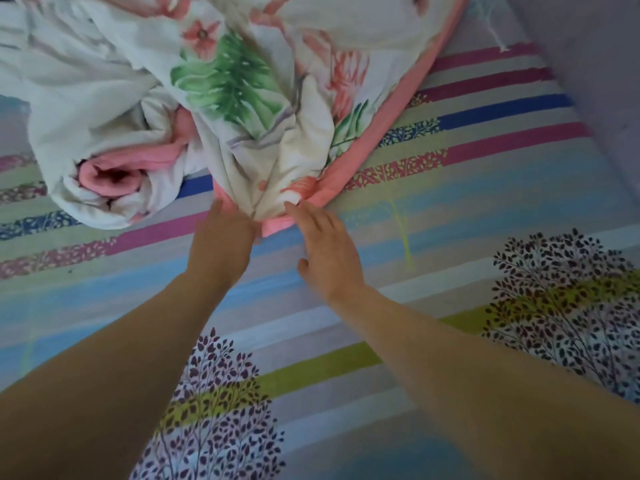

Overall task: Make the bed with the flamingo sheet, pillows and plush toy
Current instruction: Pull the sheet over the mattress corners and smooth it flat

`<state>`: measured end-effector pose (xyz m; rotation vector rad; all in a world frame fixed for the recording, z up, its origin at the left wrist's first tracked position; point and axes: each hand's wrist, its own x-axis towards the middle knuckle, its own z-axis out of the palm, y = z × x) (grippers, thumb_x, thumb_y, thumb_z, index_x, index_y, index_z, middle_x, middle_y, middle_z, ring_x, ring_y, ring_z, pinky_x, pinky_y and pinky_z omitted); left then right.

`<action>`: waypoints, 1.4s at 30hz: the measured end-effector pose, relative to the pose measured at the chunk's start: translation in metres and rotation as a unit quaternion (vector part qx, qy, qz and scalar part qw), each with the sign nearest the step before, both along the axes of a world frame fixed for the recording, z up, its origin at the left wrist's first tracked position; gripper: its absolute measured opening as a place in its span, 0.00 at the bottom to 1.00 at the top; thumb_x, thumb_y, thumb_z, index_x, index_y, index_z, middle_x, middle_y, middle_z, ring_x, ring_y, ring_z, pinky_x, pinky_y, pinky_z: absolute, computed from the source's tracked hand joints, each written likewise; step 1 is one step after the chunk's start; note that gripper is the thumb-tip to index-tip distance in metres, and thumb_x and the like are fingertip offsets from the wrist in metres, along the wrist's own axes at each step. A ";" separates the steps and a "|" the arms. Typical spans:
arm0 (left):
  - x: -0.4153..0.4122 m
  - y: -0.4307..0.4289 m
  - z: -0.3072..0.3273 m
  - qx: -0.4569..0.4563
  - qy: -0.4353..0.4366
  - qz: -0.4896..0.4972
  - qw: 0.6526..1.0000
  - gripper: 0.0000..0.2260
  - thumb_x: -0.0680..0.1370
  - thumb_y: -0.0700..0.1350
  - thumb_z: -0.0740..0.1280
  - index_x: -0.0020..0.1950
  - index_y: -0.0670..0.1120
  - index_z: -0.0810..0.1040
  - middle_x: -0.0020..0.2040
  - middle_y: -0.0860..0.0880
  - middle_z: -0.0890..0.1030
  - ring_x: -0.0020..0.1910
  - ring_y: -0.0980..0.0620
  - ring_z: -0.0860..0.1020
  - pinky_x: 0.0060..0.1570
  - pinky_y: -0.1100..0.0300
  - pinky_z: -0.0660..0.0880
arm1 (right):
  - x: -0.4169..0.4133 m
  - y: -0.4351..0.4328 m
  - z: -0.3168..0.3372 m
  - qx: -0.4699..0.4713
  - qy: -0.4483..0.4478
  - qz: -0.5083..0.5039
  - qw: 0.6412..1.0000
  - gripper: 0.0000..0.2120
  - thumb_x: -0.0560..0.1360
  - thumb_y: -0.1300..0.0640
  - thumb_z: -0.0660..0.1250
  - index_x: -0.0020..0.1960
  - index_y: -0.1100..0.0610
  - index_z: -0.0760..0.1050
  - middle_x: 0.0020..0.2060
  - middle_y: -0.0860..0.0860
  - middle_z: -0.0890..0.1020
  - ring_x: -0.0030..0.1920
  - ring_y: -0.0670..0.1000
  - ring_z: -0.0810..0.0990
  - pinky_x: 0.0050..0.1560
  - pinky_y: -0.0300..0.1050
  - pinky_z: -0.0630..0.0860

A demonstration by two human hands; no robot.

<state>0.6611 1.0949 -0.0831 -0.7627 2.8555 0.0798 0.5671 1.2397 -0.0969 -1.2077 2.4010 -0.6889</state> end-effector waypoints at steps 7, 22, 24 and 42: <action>-0.025 0.059 0.028 0.251 0.103 0.091 0.958 0.09 0.73 0.37 0.60 0.42 0.52 0.73 0.40 0.54 0.78 0.42 0.49 0.75 0.42 0.59 0.67 | -0.016 0.030 0.006 0.009 0.077 0.005 0.997 0.42 0.63 0.66 0.74 0.73 0.49 0.63 0.74 0.51 0.65 0.72 0.57 0.63 0.60 0.54 0.72; -0.043 0.171 0.073 0.023 0.081 -0.067 0.994 0.17 0.69 0.42 0.69 0.57 0.48 0.78 0.46 0.47 0.80 0.45 0.42 0.79 0.43 0.53 0.69 | -0.072 0.174 0.087 -0.008 0.066 0.044 0.997 0.22 0.76 0.56 0.47 0.60 0.58 0.76 0.46 0.55 0.75 0.48 0.52 0.67 0.41 0.46 0.64; -0.043 0.171 0.075 -0.035 0.145 -0.048 0.988 0.09 0.67 0.38 0.64 0.44 0.45 0.80 0.38 0.46 0.77 0.36 0.42 0.77 0.37 0.54 0.66 | -0.078 0.187 0.094 -0.002 0.063 0.015 0.998 0.18 0.80 0.57 0.49 0.61 0.57 0.75 0.43 0.51 0.70 0.49 0.52 0.67 0.40 0.45 0.63; -0.084 0.278 0.098 0.144 -0.067 -0.104 0.982 0.20 0.73 0.50 0.67 0.65 0.53 0.72 0.58 0.51 0.75 0.52 0.48 0.77 0.51 0.52 0.76 | -0.141 0.298 0.143 0.235 0.192 -0.057 0.951 0.18 0.82 0.59 0.52 0.71 0.52 0.65 0.60 0.56 0.71 0.62 0.58 0.68 0.54 0.52 0.74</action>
